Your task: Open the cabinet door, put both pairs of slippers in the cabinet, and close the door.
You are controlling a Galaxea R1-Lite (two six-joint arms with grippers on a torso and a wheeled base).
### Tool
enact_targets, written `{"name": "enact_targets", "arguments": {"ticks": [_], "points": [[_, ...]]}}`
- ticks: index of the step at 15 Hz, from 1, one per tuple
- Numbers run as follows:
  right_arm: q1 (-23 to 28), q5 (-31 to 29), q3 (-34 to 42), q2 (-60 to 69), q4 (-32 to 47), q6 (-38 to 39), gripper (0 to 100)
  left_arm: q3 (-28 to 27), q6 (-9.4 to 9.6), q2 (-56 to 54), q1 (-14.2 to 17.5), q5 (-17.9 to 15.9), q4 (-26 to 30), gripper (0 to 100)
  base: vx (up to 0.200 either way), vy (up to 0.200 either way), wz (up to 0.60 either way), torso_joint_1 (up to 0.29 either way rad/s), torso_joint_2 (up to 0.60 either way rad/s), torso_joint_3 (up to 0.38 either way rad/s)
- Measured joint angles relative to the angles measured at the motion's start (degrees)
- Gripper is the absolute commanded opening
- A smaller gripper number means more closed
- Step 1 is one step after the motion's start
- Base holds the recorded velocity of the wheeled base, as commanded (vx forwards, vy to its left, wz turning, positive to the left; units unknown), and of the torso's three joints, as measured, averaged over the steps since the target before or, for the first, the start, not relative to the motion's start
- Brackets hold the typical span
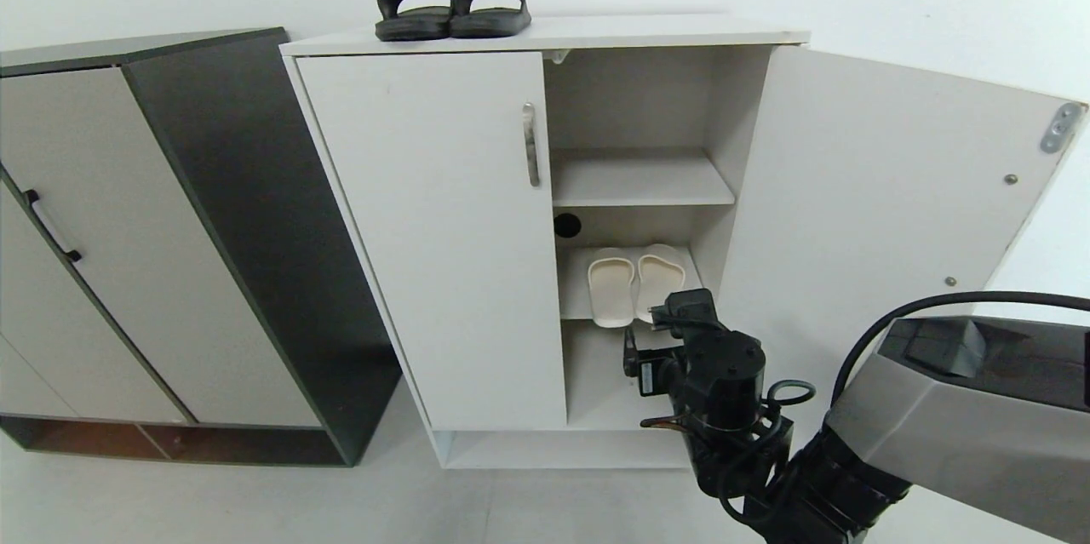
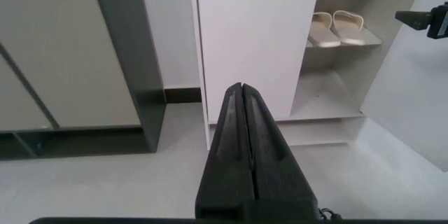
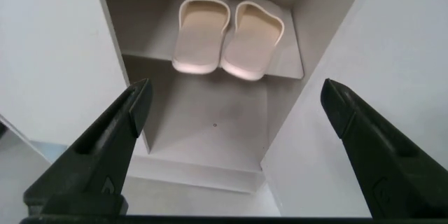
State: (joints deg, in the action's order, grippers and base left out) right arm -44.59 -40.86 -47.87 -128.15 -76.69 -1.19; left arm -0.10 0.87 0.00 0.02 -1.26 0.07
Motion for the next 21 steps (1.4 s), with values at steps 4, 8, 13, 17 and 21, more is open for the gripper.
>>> {"name": "enact_targets", "arguments": {"ticks": [4,8,13,17,21], "points": [[0.0,0.0,0.1,-0.3,0.1,0.0,100,0.0,-0.05,0.0,0.0,0.1,0.0,0,0.000,0.200,0.00,0.004,0.00,0.004],[-0.1,-0.1,0.6,-0.2,0.1,-0.1,100,0.0,0.00,0.0,0.0,0.0,0.0,0,0.000,0.200,0.00,0.004,0.01,0.000],[0.4,-0.1,1.6,-0.2,-0.7,-0.1,100,0.0,0.02,0.0,0.0,0.0,0.0,0,0.000,0.200,0.00,0.001,0.00,0.004],[1.4,0.0,2.5,-0.2,-0.8,-0.3,100,0.0,0.02,0.0,0.0,0.1,0.0,0,0.000,0.050,0.00,0.001,0.00,0.002],[1.5,0.3,3.4,-0.2,-1.2,-1.2,100,0.0,0.02,0.0,0.0,0.1,0.0,0,0.000,0.000,0.00,0.000,0.00,0.000]]}}
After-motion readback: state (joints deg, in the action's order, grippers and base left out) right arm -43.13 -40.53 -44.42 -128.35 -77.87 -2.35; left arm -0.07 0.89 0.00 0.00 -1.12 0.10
